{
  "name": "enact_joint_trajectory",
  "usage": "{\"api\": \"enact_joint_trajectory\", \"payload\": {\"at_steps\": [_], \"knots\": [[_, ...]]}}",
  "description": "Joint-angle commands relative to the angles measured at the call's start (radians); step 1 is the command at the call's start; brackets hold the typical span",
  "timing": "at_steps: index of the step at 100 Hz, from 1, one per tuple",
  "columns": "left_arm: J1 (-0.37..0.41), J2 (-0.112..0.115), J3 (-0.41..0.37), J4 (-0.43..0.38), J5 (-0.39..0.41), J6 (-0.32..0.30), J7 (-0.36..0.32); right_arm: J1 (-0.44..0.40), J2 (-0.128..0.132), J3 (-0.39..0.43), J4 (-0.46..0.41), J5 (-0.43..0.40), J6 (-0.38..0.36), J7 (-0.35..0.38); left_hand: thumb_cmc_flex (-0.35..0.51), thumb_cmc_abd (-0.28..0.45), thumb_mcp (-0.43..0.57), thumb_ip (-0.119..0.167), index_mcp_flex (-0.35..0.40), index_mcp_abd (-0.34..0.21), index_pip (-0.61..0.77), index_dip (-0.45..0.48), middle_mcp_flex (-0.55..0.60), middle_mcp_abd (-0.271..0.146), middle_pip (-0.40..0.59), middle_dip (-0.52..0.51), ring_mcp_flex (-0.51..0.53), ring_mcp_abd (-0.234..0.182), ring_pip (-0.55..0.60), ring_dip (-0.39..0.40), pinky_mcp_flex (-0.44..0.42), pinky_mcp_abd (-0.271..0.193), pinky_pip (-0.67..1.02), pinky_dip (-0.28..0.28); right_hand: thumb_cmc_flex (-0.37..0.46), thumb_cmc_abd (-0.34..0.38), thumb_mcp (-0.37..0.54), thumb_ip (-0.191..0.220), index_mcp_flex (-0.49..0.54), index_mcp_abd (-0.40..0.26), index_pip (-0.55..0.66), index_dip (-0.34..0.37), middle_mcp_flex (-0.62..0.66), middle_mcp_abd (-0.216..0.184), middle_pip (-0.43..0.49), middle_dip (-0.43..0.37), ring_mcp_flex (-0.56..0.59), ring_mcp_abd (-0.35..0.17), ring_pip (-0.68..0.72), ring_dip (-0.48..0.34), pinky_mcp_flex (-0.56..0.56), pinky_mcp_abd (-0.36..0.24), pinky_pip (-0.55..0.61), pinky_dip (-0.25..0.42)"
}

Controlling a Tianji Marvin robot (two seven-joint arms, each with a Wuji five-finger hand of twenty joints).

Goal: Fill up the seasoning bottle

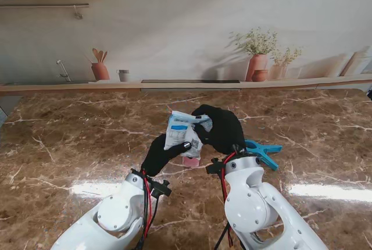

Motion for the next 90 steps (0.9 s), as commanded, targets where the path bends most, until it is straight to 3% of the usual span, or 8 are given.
{"api": "enact_joint_trajectory", "payload": {"at_steps": [1,7,12,21,42,62,70,90], "knots": [[0.008,0.0,0.005,-0.011,0.017,-0.003,-0.001,-0.003,-0.01,-0.005,0.0,0.0,0.0,0.014,0.097,0.126,0.078,0.063,0.035,-0.212,0.077,0.065,0.012,-0.096,-0.004,0.009,-0.026,-0.014,-0.026,0.019,-0.025,-0.03,-0.017,0.014,0.046,-0.01,0.114,-0.004,0.085,-0.11,0.053,0.181,0.049,-0.063,0.103,0.084,0.054,-0.071,0.109,0.069,0.018,-0.002,0.081,0.028],[0.01,0.0,0.006,-0.013,0.042,0.004,0.008,-0.001,-0.012,-0.012,-0.001,-0.007,-0.002,0.002,0.103,0.126,0.069,0.061,0.032,-0.199,0.061,0.043,0.01,-0.093,-0.003,0.008,-0.028,-0.012,-0.02,0.026,-0.027,-0.015,-0.017,0.02,0.056,-0.031,0.19,0.008,0.144,-0.117,0.035,0.373,0.063,-0.082,0.17,0.154,0.081,-0.098,0.196,0.107,0.049,0.0,0.132,0.045],[0.009,0.0,0.007,-0.011,0.069,0.011,0.019,-0.001,-0.013,-0.016,-0.003,-0.014,-0.006,-0.008,0.122,0.126,0.032,0.068,0.027,-0.19,0.055,-0.012,0.009,-0.093,-0.004,-0.001,-0.028,-0.013,-0.019,0.034,-0.03,0.006,-0.023,0.034,0.063,-0.042,0.239,0.034,0.19,-0.117,0.042,0.48,0.086,-0.096,0.219,0.196,0.116,-0.115,0.254,0.124,0.084,0.001,0.175,0.052],[0.009,0.001,0.006,-0.009,0.107,0.031,0.032,0.0,-0.013,-0.022,-0.001,-0.046,-0.019,-0.031,0.137,0.116,-0.002,0.077,0.024,-0.163,0.047,-0.135,0.011,-0.094,-0.021,-0.034,-0.038,-0.017,-0.022,0.032,-0.028,0.051,-0.026,0.045,0.068,-0.049,0.292,0.074,0.249,-0.117,0.069,0.552,0.13,-0.101,0.27,0.233,0.174,-0.134,0.334,0.149,0.164,0.009,0.24,0.056],[0.012,0.009,0.001,-0.008,0.157,0.049,0.029,-0.011,-0.007,-0.03,0.003,-0.107,-0.039,-0.056,0.118,0.056,0.028,0.086,0.028,-0.122,0.035,-0.298,0.011,-0.099,-0.072,-0.062,-0.054,-0.026,-0.043,0.003,-0.013,0.089,-0.019,0.047,0.077,-0.039,0.329,0.13,0.325,-0.118,0.071,0.607,0.206,-0.079,0.298,0.238,0.176,-0.166,0.478,0.225,0.325,0.024,0.316,0.004],[0.011,0.026,-0.01,-0.008,0.179,0.051,-0.01,-0.022,-0.001,-0.034,0.015,-0.156,-0.073,-0.082,-0.061,-0.069,0.157,0.084,-0.032,-0.077,-0.067,-0.387,-0.132,-0.097,-0.079,-0.111,-0.138,-0.044,-0.106,-0.028,-0.038,0.099,-0.035,0.042,0.104,-0.076,0.357,0.149,0.381,-0.125,0.069,0.625,0.222,-0.064,0.335,0.224,0.175,-0.158,0.513,0.245,0.392,0.044,0.336,-0.021],[0.013,0.035,-0.021,-0.014,0.179,0.044,-0.033,-0.031,0.001,-0.029,0.014,-0.167,-0.085,-0.087,-0.133,-0.122,0.201,0.074,-0.045,-0.053,-0.151,-0.402,-0.184,-0.097,-0.037,-0.234,-0.151,-0.048,-0.119,-0.029,-0.047,0.1,-0.05,0.046,0.119,-0.091,0.357,0.161,0.398,-0.125,0.067,0.626,0.224,-0.059,0.355,0.201,0.175,-0.152,0.522,0.25,0.411,0.052,0.349,-0.021],[0.043,0.052,-0.073,-0.068,0.22,0.041,-0.046,-0.057,0.003,-0.01,0.001,-0.172,-0.097,-0.093,-0.273,-0.132,0.279,0.099,-0.056,-0.039,-0.258,-0.408,-0.247,-0.104,-0.064,-0.25,-0.213,-0.053,-0.172,-0.046,-0.102,0.105,-0.126,0.033,0.127,-0.094,0.357,0.173,0.407,-0.12,0.064,0.629,0.222,-0.048,0.388,0.167,0.174,-0.141,0.544,0.261,0.441,0.077,0.386,0.011]]}}
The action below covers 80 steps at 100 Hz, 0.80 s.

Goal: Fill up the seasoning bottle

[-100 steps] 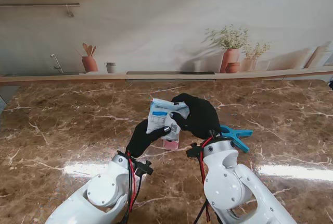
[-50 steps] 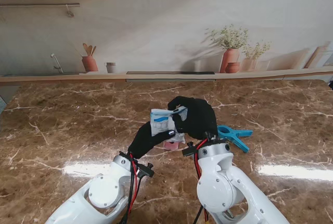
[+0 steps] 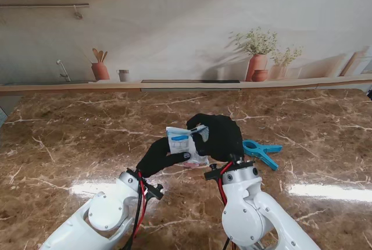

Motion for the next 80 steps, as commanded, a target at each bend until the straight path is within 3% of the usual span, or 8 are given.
{"api": "enact_joint_trajectory", "payload": {"at_steps": [1,18,37,46,53,60,70,80], "knots": [[0.017,0.013,-0.014,-0.027,0.031,0.002,0.017,-0.016,0.001,0.006,-0.012,0.008,-0.003,0.011,-0.052,-0.013,0.014,0.042,-0.037,-0.006,-0.024,-0.011,-0.044,-0.04,-0.02,-0.012,-0.04,-0.051,-0.039,-0.019,-0.032,0.003,-0.036,0.008,0.143,0.11,0.188,0.132,0.236,-0.12,0.24,0.166,0.133,-0.073,0.156,-0.005,0.037,-0.119,0.065,0.037,0.04,0.021,0.117,0.02],[0.045,0.021,-0.067,-0.086,0.128,0.026,0.047,-0.035,0.007,0.016,-0.025,0.011,-0.015,0.037,-0.103,-0.018,-0.015,0.062,-0.035,-0.012,-0.041,-0.002,-0.11,-0.041,-0.041,-0.016,-0.107,-0.051,-0.082,-0.031,-0.068,-0.005,-0.097,0.006,0.141,0.112,0.188,0.133,0.236,-0.119,0.24,0.168,0.131,-0.072,0.163,-0.011,0.037,-0.117,0.07,0.04,0.04,0.024,0.117,0.03],[0.078,0.049,-0.134,-0.162,0.281,0.028,0.032,-0.047,0.017,0.006,-0.021,0.005,-0.011,0.078,-0.115,-0.022,-0.054,0.052,0.017,-0.023,-0.015,0.029,-0.086,-0.039,0.079,0.188,-0.068,-0.03,0.11,0.215,-0.023,-0.01,-0.031,0.094,0.138,0.106,0.188,0.137,0.236,-0.12,0.239,0.169,0.131,-0.073,0.17,-0.017,0.037,-0.118,0.072,0.041,0.041,0.024,0.115,0.039],[0.102,0.062,-0.16,-0.203,0.293,0.03,-0.004,-0.045,0.023,-0.004,-0.002,0.008,-0.017,0.109,-0.025,-0.039,-0.139,0.012,0.056,-0.024,0.067,0.045,-0.026,-0.028,0.104,0.228,-0.001,-0.012,0.192,0.28,0.036,0.0,0.105,0.172,0.135,0.106,0.188,0.139,0.236,-0.122,0.239,0.17,0.13,-0.076,0.172,-0.02,0.037,-0.119,0.073,0.041,0.041,0.024,0.113,0.043],[0.122,0.081,-0.187,-0.241,0.305,0.053,-0.072,-0.045,0.025,-0.017,0.018,0.029,-0.026,0.13,0.097,-0.033,-0.196,0.028,0.088,-0.037,0.188,-0.012,0.069,-0.024,0.124,0.218,0.099,-0.008,0.264,0.278,0.124,0.016,0.23,0.23,0.136,0.103,0.188,0.14,0.236,-0.122,0.239,0.17,0.131,-0.075,0.174,-0.021,0.037,-0.119,0.073,0.042,0.041,0.024,0.113,0.045],[0.138,0.101,-0.208,-0.263,0.324,0.073,-0.14,-0.046,0.026,-0.036,0.038,0.048,-0.033,0.144,0.147,0.016,-0.038,0.013,0.121,-0.041,0.262,-0.05,0.189,-0.03,0.03,0.364,0.168,-0.012,0.308,0.246,0.191,0.02,0.328,0.245,0.135,0.103,0.188,0.14,0.235,-0.121,0.239,0.171,0.131,-0.075,0.175,-0.023,0.037,-0.119,0.074,0.042,0.041,0.025,0.112,0.046],[0.153,0.121,-0.221,-0.27,0.293,0.097,-0.233,-0.044,0.022,-0.07,0.074,0.083,-0.039,0.147,0.226,0.049,0.054,-0.029,0.114,-0.012,0.289,-0.032,0.277,-0.005,-0.016,0.298,0.256,-0.006,0.338,0.22,0.284,0.018,0.423,0.253,0.132,0.103,0.188,0.14,0.235,-0.121,0.238,0.171,0.131,-0.077,0.176,-0.025,0.037,-0.119,0.074,0.042,0.041,0.025,0.111,0.048],[0.159,0.142,-0.234,-0.264,0.26,0.127,-0.334,-0.042,0.014,-0.096,0.103,0.128,-0.034,0.142,0.255,0.059,0.072,-0.046,0.113,-0.042,0.366,0.033,0.304,-0.005,0.0,0.254,0.299,-0.009,0.364,0.205,0.331,0.016,0.473,0.241,0.133,0.102,0.188,0.14,0.235,-0.122,0.238,0.171,0.131,-0.076,0.177,-0.026,0.037,-0.119,0.074,0.042,0.042,0.025,0.111,0.05]]}}
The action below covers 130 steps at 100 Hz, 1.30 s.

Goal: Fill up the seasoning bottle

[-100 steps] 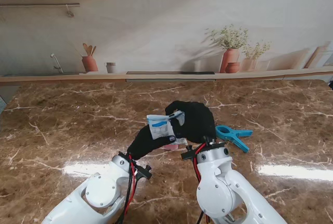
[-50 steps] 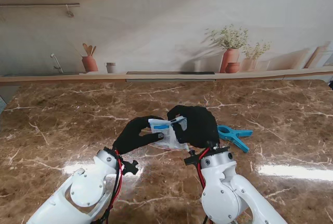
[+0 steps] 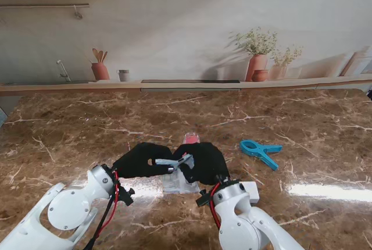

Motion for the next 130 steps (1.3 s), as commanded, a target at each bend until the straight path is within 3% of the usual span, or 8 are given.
{"api": "enact_joint_trajectory", "payload": {"at_steps": [1,41,67,76,93,104,115,130], "knots": [[0.014,0.015,0.008,0.015,0.02,0.013,-0.027,-0.014,-0.018,-0.019,0.021,0.028,0.006,0.017,0.041,0.046,0.049,-0.028,0.027,-0.226,0.065,0.105,0.053,-0.012,0.001,-0.022,0.061,0.0,0.05,-0.017,0.025,0.004,0.068,0.015,0.13,0.142,0.182,0.124,0.214,-0.124,0.24,0.132,0.114,-0.073,0.106,-0.012,0.032,-0.12,0.054,0.032,0.041,0.019,0.102,0.027],[-0.028,0.051,0.053,0.097,-0.059,0.135,-0.232,-0.046,-0.04,-0.048,0.067,0.279,0.121,0.093,0.102,0.146,-0.038,-0.047,-0.058,-0.23,0.136,0.41,0.042,0.052,0.109,-0.126,0.115,0.022,0.13,-0.016,0.064,0.018,0.15,-0.002,0.128,0.149,0.182,0.124,0.203,-0.113,0.236,0.132,0.114,-0.073,0.102,-0.018,0.032,-0.12,0.052,0.032,0.041,0.019,0.101,0.03],[-0.075,0.046,0.115,0.143,-0.059,0.176,-0.228,-0.059,-0.056,-0.033,0.053,0.441,0.285,0.145,0.157,0.213,-0.165,-0.031,-0.1,-0.239,0.129,0.502,0.003,0.038,0.186,-0.148,0.082,0.026,0.142,-0.001,0.027,0.012,0.152,0.007,0.107,0.155,0.181,0.118,0.182,-0.108,0.224,0.13,0.111,-0.088,0.074,-0.028,0.032,-0.132,0.021,0.018,0.043,0.002,0.082,0.019],[-0.083,0.039,0.136,0.16,-0.012,0.159,-0.173,-0.045,-0.064,-0.037,0.09,0.421,0.279,0.114,0.163,0.222,-0.199,-0.019,-0.095,-0.249,0.099,0.475,-0.013,0.027,0.182,-0.126,0.068,0.026,0.132,-0.001,0.014,0.001,0.138,0.004,0.092,0.17,0.181,0.09,0.159,-0.118,0.208,0.121,0.108,-0.096,0.024,-0.026,0.033,-0.116,-0.03,-0.006,0.005,-0.011,0.063,0.018],[-0.092,0.02,0.167,0.191,0.032,0.125,-0.075,-0.019,-0.06,-0.05,0.167,0.329,0.196,0.077,0.185,0.215,-0.232,-0.004,-0.076,-0.222,0.067,0.368,-0.022,0.018,0.158,-0.077,0.035,0.029,0.1,-0.007,-0.02,0.004,0.096,-0.003,0.129,0.255,0.047,0.031,0.055,-0.115,0.173,0.078,-0.005,-0.081,-0.104,0.012,-0.006,-0.017,-0.24,-0.096,-0.245,-0.045,-0.011,0.105],[-0.093,0.016,0.176,0.197,0.087,0.104,-0.034,0.008,-0.05,-0.065,0.246,0.202,0.071,0.028,0.17,0.204,-0.218,-0.002,-0.068,-0.233,0.063,0.336,-0.022,0.014,0.134,-0.062,0.029,0.022,0.071,-0.019,-0.029,0.001,0.072,-0.01,0.146,0.234,0.014,-0.036,-0.017,-0.097,0.14,-0.027,-0.078,-0.054,-0.21,-0.061,-0.12,0.017,-0.388,-0.127,-0.392,-0.046,-0.15,0.144],[-0.096,0.012,0.183,0.205,0.101,0.109,-0.015,0.03,-0.031,-0.072,0.29,0.087,0.029,0.015,0.167,0.215,-0.231,-0.003,-0.07,-0.233,0.044,0.307,-0.027,0.014,0.108,-0.082,0.024,0.028,0.043,-0.034,-0.029,0.001,0.072,-0.009,0.024,0.22,-0.057,-0.048,-0.165,-0.096,0.183,-0.296,-0.127,-0.045,-0.28,-0.109,-0.185,0.015,-0.471,-0.155,-0.453,-0.051,-0.228,0.163],[-0.107,0.006,0.2,0.23,0.143,0.099,0.027,0.049,-0.02,-0.084,0.326,-0.005,0.023,-0.02,0.164,0.208,-0.254,0.006,-0.059,-0.234,0.018,0.26,-0.023,0.007,0.09,-0.104,0.028,0.029,0.032,-0.045,-0.026,0.008,0.065,-0.015,-0.026,0.17,-0.142,-0.063,-0.259,-0.105,0.186,-0.289,-0.205,-0.081,-0.315,-0.102,-0.264,-0.02,-0.546,-0.171,-0.515,-0.068,-0.278,0.169]]}}
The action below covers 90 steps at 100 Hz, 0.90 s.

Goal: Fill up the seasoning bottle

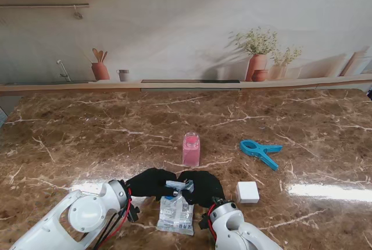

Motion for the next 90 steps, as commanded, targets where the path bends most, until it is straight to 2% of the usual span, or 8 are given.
{"api": "enact_joint_trajectory", "payload": {"at_steps": [1,29,37,48,53,63,80,90], "knots": [[-0.002,-0.011,0.01,0.012,0.035,-0.011,0.012,-0.001,0.0,-0.004,0.025,0.021,-0.004,-0.01,0.063,0.051,0.006,0.058,0.039,-0.178,-0.001,-0.029,-0.018,-0.023,-0.023,-0.018,-0.007,0.019,-0.024,-0.014,-0.007,0.003,0.007,-0.001,0.02,-0.006,-0.033,0.003,-0.03,-0.058,0.033,0.034,-0.024,-0.066,-0.001,0.001,-0.035,-0.045,-0.022,-0.022,-0.026,-0.021,-0.017,0.034],[-0.009,-0.025,0.027,0.053,0.124,-0.03,0.113,0.002,0.007,-0.014,0.03,-0.095,-0.001,-0.099,0.016,0.007,-0.025,0.09,0.07,-0.147,-0.061,-0.175,0.017,-0.026,-0.03,-0.067,0.012,0.009,-0.041,-0.048,0.017,0.006,-0.011,-0.029,0.083,-0.181,-0.085,-0.078,0.064,-0.119,0.072,0.282,-0.006,-0.123,0.151,0.136,-0.021,-0.092,0.082,0.062,-0.023,-0.019,-0.029,0.051],[-0.007,-0.035,0.033,0.066,0.16,-0.04,0.173,0.001,0.008,-0.013,0.028,-0.107,-0.006,-0.11,-0.111,-0.121,0.179,0.079,0.124,-0.129,-0.042,-0.292,0.078,-0.037,-0.052,-0.069,0.045,-0.007,-0.031,-0.076,0.051,0.015,0.005,-0.061,0.093,-0.209,-0.082,-0.085,0.099,-0.12,0.073,0.298,0.012,-0.125,0.178,0.163,-0.013,-0.093,0.111,0.079,-0.016,-0.013,-0.027,0.053],[-0.01,-0.05,0.046,0.094,0.226,-0.062,0.273,-0.002,0.011,-0.01,0.026,-0.118,-0.012,-0.115,-0.17,-0.222,0.281,0.068,0.174,-0.127,-0.007,-0.343,0.142,-0.038,-0.07,-0.088,0.107,-0.041,-0.021,-0.099,0.12,0.014,0.034,-0.08,0.089,-0.219,-0.078,-0.088,0.103,-0.123,0.059,0.299,0.011,-0.128,0.181,0.177,-0.021,-0.094,0.114,0.085,-0.022,-0.013,-0.03,0.055],[-0.012,-0.058,0.053,0.109,0.247,-0.071,0.318,-0.008,0.011,-0.006,0.023,-0.123,-0.016,-0.122,-0.178,-0.24,0.298,0.06,0.192,-0.128,0.002,-0.363,0.161,-0.036,-0.074,-0.104,0.132,-0.046,-0.028,-0.116,0.146,0.01,0.041,-0.094,0.061,-0.199,-0.079,-0.084,0.07,-0.112,0.026,0.25,-0.01,-0.115,0.139,0.162,-0.04,-0.085,0.075,0.074,-0.037,-0.016,-0.049,0.054],[-0.012,-0.072,0.063,0.128,0.285,-0.071,0.4,-0.029,0.014,0.012,0.003,-0.129,-0.026,-0.127,-0.187,-0.251,0.299,0.048,0.217,-0.132,0.005,-0.389,0.191,-0.037,-0.08,-0.144,0.181,-0.049,-0.037,-0.146,0.19,0.009,0.064,-0.113,-0.048,-0.05,-0.102,-0.046,-0.031,-0.046,-0.005,-0.028,-0.065,-0.067,0.004,0.052,-0.096,-0.048,-0.046,0.016,-0.082,-0.021,-0.092,0.061],[-0.013,-0.078,0.065,0.14,0.308,-0.083,0.439,-0.075,0.014,0.053,-0.054,-0.128,-0.05,-0.135,-0.173,-0.256,0.294,0.053,0.262,-0.165,-0.007,-0.43,0.201,-0.054,-0.099,-0.158,0.179,-0.051,-0.063,-0.174,0.16,0.023,0.051,-0.128,-0.154,0.074,-0.099,0.006,0.0,-0.033,0.002,-0.134,-0.103,-0.042,-0.039,-0.051,-0.136,-0.028,-0.114,-0.022,-0.121,-0.03,-0.122,0.066],[-0.019,-0.078,0.063,0.156,0.311,-0.132,0.444,-0.104,0.002,0.076,-0.101,-0.076,-0.034,-0.135,-0.185,-0.261,0.305,0.053,0.282,-0.192,-0.018,-0.46,0.208,-0.069,-0.117,-0.147,0.173,-0.053,-0.076,-0.184,0.143,0.025,0.044,-0.124,-0.133,0.156,-0.071,0.015,0.041,0.008,0.032,-0.179,-0.063,-0.027,-0.029,-0.068,-0.104,-0.011,-0.096,-0.024,-0.095,-0.029,-0.079,0.089]]}}
